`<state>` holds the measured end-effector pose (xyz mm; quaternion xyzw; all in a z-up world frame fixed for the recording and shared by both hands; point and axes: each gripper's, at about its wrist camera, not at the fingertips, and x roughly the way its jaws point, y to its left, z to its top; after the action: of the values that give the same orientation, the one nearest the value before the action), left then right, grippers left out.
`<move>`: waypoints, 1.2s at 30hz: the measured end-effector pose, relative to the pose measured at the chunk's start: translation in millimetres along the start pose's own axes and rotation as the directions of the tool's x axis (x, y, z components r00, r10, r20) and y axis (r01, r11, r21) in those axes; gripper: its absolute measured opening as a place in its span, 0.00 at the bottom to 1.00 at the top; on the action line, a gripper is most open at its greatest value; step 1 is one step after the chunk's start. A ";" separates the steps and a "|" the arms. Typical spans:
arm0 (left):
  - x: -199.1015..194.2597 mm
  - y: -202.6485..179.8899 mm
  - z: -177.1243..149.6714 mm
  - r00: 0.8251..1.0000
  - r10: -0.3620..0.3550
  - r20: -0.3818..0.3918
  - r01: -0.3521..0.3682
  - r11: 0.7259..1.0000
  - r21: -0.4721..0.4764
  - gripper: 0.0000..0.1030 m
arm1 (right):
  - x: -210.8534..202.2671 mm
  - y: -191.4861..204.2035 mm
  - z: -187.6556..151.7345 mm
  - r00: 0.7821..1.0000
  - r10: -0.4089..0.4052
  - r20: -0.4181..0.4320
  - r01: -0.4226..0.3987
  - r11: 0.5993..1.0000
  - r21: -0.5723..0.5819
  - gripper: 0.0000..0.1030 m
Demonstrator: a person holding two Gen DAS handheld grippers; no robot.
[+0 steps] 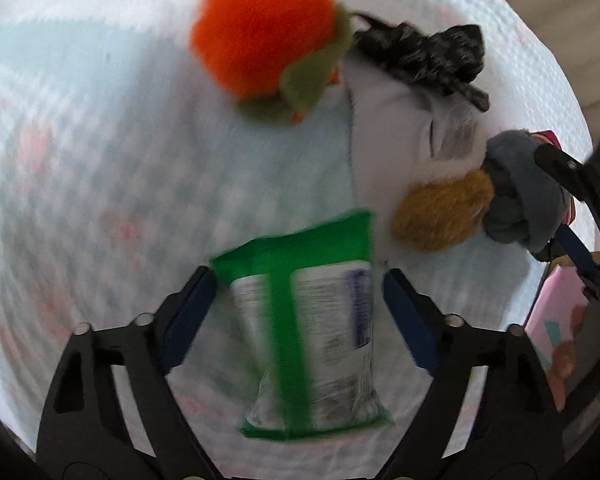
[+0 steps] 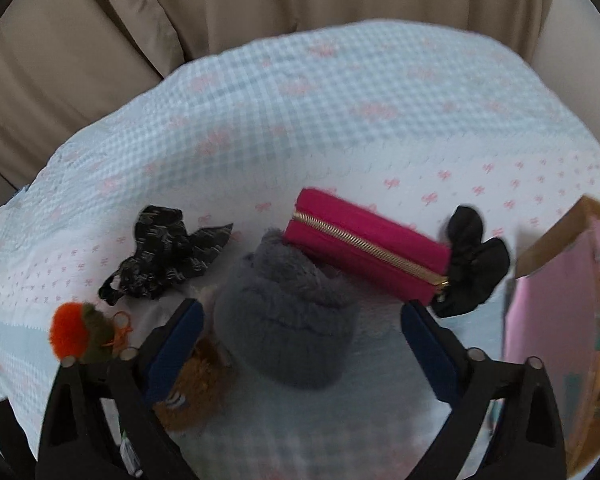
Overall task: Organize soft objects
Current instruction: 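Grasp the green wet-wipe pack with left tool while right tool grasps grey sock, then carry the wipe pack and grey sock in both tools over the cardboard box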
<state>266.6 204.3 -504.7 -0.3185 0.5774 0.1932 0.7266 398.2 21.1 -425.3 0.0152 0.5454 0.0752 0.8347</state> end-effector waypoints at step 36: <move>-168.4 11.8 5.1 0.964 -0.167 0.209 0.119 0.967 0.227 0.39 | -130.1 1.4 0.4 0.993 0.038 0.116 -0.048 0.995 0.090 0.35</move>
<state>219.1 230.9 -344.9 -0.2560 0.4836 0.1121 0.8294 347.2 4.1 -306.8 0.0698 0.4993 0.0669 0.8610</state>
